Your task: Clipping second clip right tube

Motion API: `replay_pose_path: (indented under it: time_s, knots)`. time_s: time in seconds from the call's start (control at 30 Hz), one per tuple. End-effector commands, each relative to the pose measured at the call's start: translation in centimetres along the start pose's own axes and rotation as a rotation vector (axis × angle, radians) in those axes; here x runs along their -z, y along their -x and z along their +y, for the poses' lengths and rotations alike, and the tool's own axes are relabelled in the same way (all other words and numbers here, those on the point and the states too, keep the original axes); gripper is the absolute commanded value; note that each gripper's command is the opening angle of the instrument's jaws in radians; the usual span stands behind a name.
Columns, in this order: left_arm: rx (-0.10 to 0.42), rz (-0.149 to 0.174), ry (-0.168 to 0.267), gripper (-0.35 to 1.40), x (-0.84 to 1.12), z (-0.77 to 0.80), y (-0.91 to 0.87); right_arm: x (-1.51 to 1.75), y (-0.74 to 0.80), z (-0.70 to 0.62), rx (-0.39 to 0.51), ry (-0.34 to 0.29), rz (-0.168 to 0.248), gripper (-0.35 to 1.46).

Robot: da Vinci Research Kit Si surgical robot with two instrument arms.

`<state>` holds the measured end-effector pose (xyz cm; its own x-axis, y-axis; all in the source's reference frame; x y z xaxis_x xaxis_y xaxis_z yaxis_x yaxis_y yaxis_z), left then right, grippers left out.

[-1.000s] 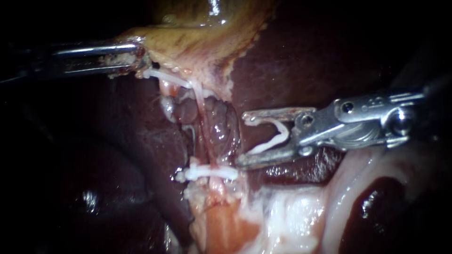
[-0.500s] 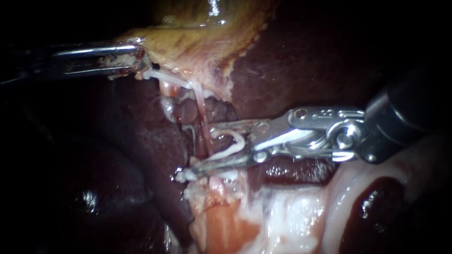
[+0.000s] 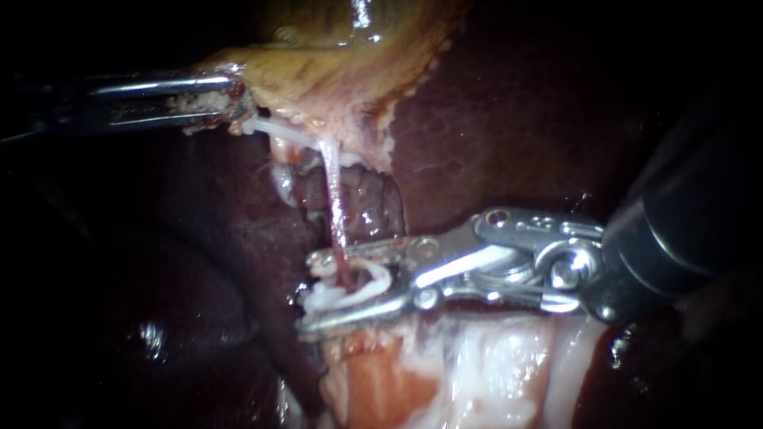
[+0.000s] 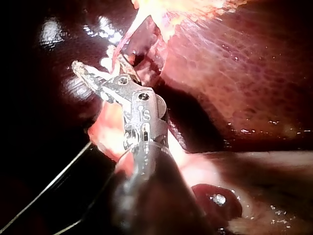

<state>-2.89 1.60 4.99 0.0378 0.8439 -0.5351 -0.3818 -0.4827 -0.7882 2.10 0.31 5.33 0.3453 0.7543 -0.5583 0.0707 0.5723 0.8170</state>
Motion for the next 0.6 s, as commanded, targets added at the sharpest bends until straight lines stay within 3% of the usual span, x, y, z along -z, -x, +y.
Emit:
replay_pose_path:
  time_s: [0.03,0.33,0.53,0.6]
  knots:
    - [0.000,0.000,0.000,-0.35,0.00,0.00,0.00,0.00,0.00,-0.01,0.001,-0.002,0.002,0.48]
    - [0.000,0.000,0.000,-0.35,0.00,0.00,0.00,0.04,-0.01,0.01,-0.005,-0.013,0.004,0.36]
    - [0.000,0.000,0.000,-0.35,0.01,0.00,0.00,0.08,0.01,0.01,-0.013,-0.024,-0.002,0.09]
    - [0.000,0.000,0.000,-0.35,0.01,0.00,0.00,0.09,0.01,0.00,-0.016,-0.034,-0.007,-0.15]
